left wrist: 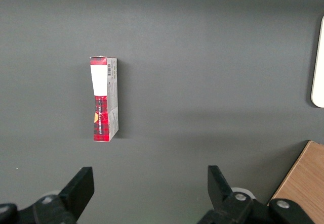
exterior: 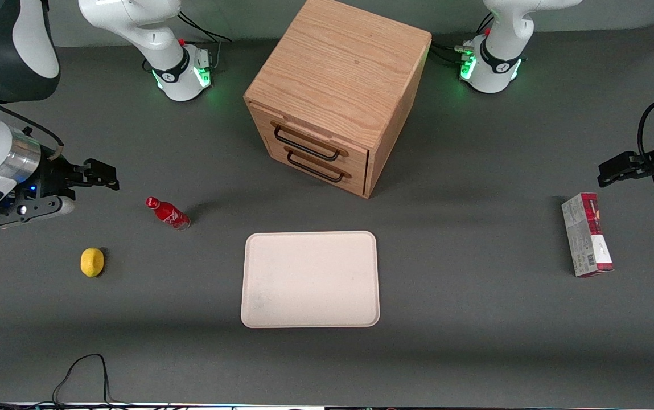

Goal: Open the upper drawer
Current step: 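Raise the right gripper from rest toward the wooden cabinet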

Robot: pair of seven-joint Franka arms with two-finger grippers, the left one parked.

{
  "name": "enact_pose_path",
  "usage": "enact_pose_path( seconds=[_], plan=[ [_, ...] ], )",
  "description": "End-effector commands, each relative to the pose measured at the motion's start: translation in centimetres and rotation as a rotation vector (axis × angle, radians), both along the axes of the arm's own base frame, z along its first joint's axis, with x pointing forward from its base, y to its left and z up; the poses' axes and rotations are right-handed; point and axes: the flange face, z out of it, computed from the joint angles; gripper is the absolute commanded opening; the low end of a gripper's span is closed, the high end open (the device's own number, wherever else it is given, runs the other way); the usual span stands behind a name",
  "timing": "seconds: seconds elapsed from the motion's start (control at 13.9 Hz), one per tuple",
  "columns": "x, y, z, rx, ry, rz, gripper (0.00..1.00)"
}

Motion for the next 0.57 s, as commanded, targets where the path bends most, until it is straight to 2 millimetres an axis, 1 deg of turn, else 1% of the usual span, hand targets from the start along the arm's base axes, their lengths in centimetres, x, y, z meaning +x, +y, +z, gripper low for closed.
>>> enact_pose_path(
  seconds=[0.0,0.07,0.14,0.22,0.29,0.36,0.5],
  plan=[
    [0.0,2.4,0.3,0.012,-0.007,0.019,1.0],
    [0.1,3.0,0.4,0.012,-0.009,0.012,1.0],
    [0.2,4.6,0.2,0.011,-0.005,0.013,1.0],
    [0.1,5.9,0.3,0.01,-0.008,0.018,1.0],
    [0.3,7.0,0.1,0.009,-0.008,0.019,1.0],
    [0.0,9.1,0.1,0.007,-0.008,0.027,1.0],
    [-0.8,12.7,-0.1,0.0,-0.004,0.029,1.0]
  ],
)
